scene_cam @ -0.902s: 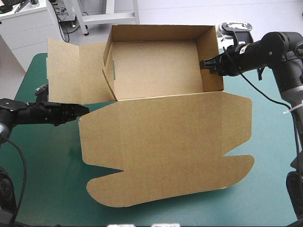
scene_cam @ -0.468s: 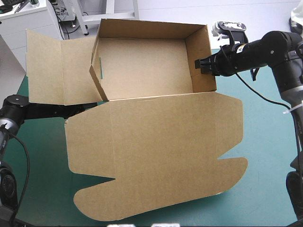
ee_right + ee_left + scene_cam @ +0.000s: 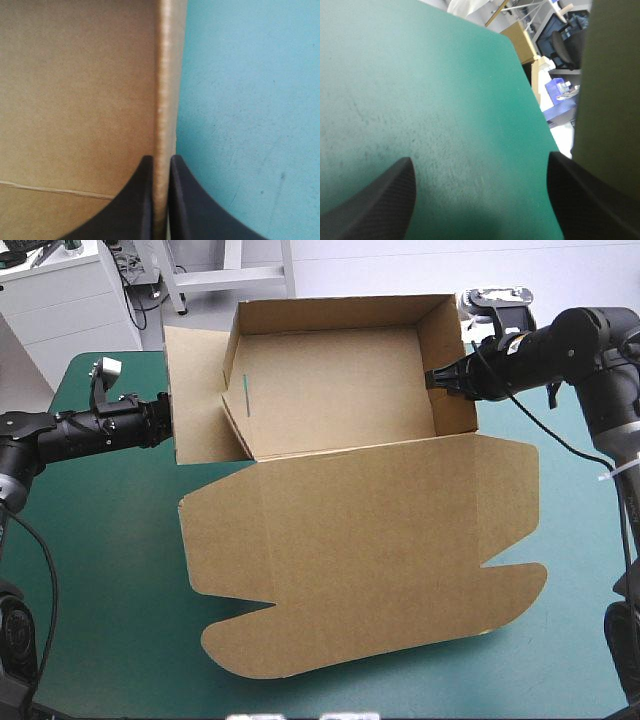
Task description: Fold the box
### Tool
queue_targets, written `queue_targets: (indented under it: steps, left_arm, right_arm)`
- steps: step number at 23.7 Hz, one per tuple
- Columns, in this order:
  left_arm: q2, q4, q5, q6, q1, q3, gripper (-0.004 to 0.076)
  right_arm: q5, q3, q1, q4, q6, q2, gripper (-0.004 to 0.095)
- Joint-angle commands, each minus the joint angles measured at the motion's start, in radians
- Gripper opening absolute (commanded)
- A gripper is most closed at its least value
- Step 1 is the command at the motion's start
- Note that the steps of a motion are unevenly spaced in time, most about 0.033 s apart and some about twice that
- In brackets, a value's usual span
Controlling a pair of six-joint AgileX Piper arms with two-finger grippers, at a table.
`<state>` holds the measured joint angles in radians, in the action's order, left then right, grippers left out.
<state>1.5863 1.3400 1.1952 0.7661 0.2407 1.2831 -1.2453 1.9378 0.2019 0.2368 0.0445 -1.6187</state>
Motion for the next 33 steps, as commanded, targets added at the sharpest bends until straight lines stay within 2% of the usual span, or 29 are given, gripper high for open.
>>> queue_targets:
  steps: [1, 14, 16, 20, 24, 26, 28, 33]
  left_arm:
    - [-0.034, 0.147, 0.109, 0.014, -0.013, 0.036, 0.0523]
    - [-0.035, 0.219, 0.100, 0.021, -0.159, 0.036, 0.0523]
    - [-0.035, 0.273, 0.073, 0.014, -0.159, 0.036, 0.0523]
    - [-0.035, 0.379, 0.092, 0.010, -0.159, 0.034, 0.0523]
    - [-0.035, 0.253, 0.088, -0.023, -0.185, 0.047, 0.0523]
    - [-0.035, 0.120, 0.081, -0.075, -0.223, 0.102, 0.0523]
    - [-0.035, -0.029, 0.022, -0.180, -0.265, 0.180, 0.0523]
    - [-0.035, -0.301, -0.087, -0.405, -0.335, 0.293, 0.0523]
  right_arm:
    - [-0.002, 0.032, -0.007, 0.021, -0.012, 0.023, -0.0018]
    - [0.000, 0.032, -0.007, 0.021, -0.013, -0.076, -0.0017]
    - [0.005, 0.032, -0.007, 0.021, -0.013, -0.076, -0.0017]
    - [0.000, 0.032, -0.007, 0.023, -0.013, -0.076, -0.0017]
    - [0.000, 0.032, 0.014, -0.004, -0.050, -0.076, -0.0015]
    - [0.007, 0.032, 0.069, -0.123, -0.108, -0.076, -0.0016]
    - [0.016, 0.032, 0.123, -0.200, -0.149, -0.076, -0.0016]
    - [0.046, 0.032, 0.177, -0.210, -0.171, -0.074, -0.0015]
